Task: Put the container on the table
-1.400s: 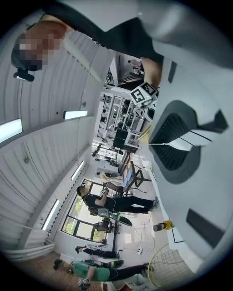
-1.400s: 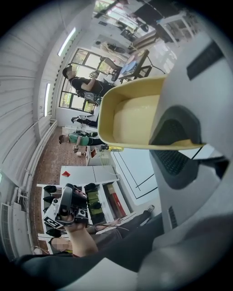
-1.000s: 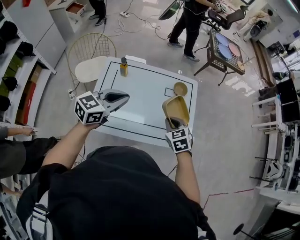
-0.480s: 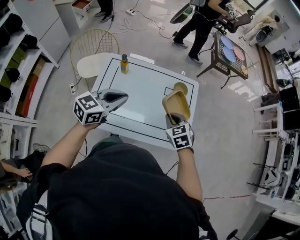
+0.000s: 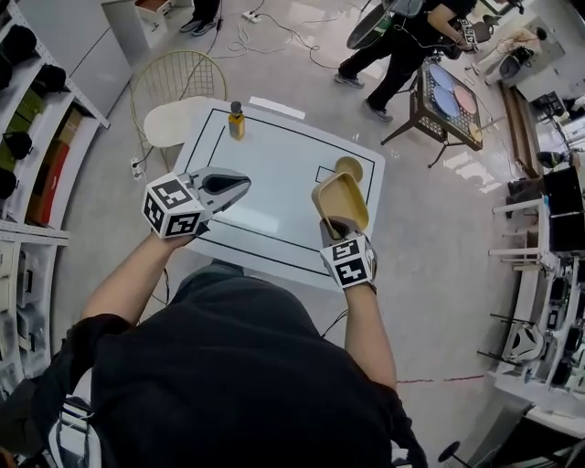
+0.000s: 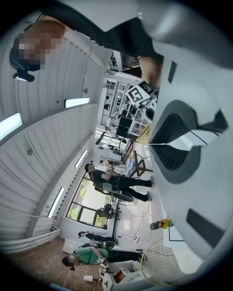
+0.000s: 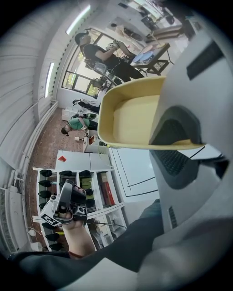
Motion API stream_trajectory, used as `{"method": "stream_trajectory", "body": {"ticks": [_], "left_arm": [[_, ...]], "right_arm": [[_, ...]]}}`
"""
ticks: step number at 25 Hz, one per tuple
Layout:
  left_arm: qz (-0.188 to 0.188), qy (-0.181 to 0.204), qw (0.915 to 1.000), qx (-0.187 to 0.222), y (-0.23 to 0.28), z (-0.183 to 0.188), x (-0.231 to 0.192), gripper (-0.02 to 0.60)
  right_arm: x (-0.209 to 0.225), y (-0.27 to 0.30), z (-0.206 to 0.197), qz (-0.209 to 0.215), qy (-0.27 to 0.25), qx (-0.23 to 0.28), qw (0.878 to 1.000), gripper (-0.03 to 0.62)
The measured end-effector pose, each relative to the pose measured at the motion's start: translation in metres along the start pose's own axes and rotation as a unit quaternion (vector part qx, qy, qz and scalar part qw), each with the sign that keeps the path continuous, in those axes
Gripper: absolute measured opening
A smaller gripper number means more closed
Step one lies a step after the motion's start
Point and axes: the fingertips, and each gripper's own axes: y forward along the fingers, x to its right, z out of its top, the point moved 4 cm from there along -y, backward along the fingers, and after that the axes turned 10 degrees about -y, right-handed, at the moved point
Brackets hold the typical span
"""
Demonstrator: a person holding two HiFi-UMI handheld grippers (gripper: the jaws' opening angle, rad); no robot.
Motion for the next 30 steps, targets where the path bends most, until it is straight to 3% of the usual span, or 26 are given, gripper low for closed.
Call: {"method": "stream_trajectory", "body": {"ticks": [30], "left_arm": [[0.016, -0.061, 0.998, 0.0, 0.009, -0.019, -0.077, 0.011]], "right_arm": [[0.004, 0.084, 0.005, 0.048, 0.015, -0.047, 0.998, 0.008]]}}
